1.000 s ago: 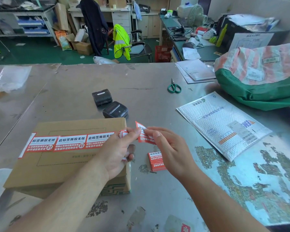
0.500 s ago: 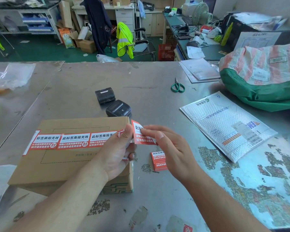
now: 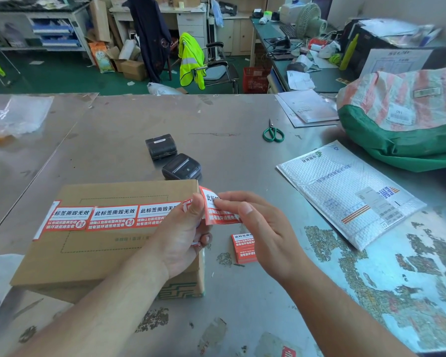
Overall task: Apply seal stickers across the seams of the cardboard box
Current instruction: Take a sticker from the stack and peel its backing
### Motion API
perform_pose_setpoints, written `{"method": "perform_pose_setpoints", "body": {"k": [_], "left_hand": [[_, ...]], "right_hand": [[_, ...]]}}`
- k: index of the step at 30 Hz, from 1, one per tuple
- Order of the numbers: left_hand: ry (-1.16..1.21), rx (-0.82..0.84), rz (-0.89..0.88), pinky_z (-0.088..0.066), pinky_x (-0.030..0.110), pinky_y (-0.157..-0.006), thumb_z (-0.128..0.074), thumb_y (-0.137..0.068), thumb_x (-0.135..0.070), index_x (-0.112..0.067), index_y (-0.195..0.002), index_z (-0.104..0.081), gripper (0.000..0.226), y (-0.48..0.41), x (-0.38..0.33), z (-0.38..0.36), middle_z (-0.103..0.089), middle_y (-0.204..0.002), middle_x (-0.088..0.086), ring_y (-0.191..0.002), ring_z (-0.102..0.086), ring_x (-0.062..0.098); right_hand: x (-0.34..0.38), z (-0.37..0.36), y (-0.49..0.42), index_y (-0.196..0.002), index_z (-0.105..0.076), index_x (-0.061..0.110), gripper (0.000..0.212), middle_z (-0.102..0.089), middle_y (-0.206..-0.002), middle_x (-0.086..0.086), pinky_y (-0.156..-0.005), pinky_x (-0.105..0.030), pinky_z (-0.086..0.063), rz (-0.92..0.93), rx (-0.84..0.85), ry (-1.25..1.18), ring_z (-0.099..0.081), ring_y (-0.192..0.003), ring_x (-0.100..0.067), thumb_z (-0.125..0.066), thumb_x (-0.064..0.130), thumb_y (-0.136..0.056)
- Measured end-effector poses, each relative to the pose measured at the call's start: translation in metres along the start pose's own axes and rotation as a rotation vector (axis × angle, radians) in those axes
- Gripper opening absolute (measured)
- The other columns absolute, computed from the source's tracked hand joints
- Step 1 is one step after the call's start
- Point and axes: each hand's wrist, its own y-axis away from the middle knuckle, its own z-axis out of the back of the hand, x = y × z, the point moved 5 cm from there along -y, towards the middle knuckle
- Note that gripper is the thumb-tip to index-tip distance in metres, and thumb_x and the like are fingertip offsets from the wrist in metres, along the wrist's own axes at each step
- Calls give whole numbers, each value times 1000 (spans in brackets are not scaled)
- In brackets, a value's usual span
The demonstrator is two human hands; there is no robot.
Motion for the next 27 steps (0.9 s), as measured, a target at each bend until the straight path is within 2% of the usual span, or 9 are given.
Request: {"method": "perform_pose_setpoints", "body": {"k": [7,10,12,15,18,22,27], "left_hand": [[-26,-21,-17,-35,15,-45,-80,-28,-76,-26,-66,-76,63,-1,-1,0,-59,-56,-10,-46,-46,2],[6,-28,-8,-35,16,-45,-84,-34,-71,-20,-81,-72,71,-2,1,3,-58,-61,-5,-49,-45,4],[34,-30,-2,-34,18,-45,-87,-42,-66,-19,-88,-67,69,-2,4,8,-52,-64,-4,-49,-35,6],[57,15,5,-32,19,-45,-89,-60,-47,-20,-86,-64,45,0,5,11,-51,-64,-8,-42,-24,6],[42,24,3,-32,18,-44,-68,-82,-28,-14,-98,-62,22,3,2,10,-60,-65,-10,-40,-23,5],[26,-3,7,-32,18,-44,-66,-88,-21,-11,-104,-61,20,5,0,13,-63,-69,-7,-41,-24,6],[13,-20,3,-31,19,-44,-62,-82,-23,-12,-105,-60,25,4,1,17,-57,-67,-5,-41,-26,6]], "right_hand": [[-1,-2,1,-112,-78,14,50,-69,-120,5,-96,-44,-52,-5,2,29,-65,-115,-20,-39,41,-99],[-3,-1,1,-111,-79,15,51,-69,-119,7,-96,-36,-52,-14,-14,18,-65,-115,-18,-39,43,-98],[-5,3,1,-110,-79,16,51,-70,-119,8,-96,-30,-50,-27,-42,-1,-65,-116,-15,-38,43,-97],[-8,8,0,-110,-79,17,50,-70,-120,6,-97,-31,-51,-37,-60,-1,-65,-117,-15,-38,43,-97],[-9,8,0,-110,-79,17,51,-71,-120,5,-95,-29,-51,-34,-56,18,-65,-116,-15,-38,43,-98],[-9,7,1,-109,-80,20,51,-70,-118,9,-91,-23,-50,-22,-54,62,-66,-114,-13,-36,44,-98],[-8,6,0,-107,-80,21,50,-70,-117,10,-88,-21,-50,3,-48,123,-66,-110,-12,-37,44,-98]]}}
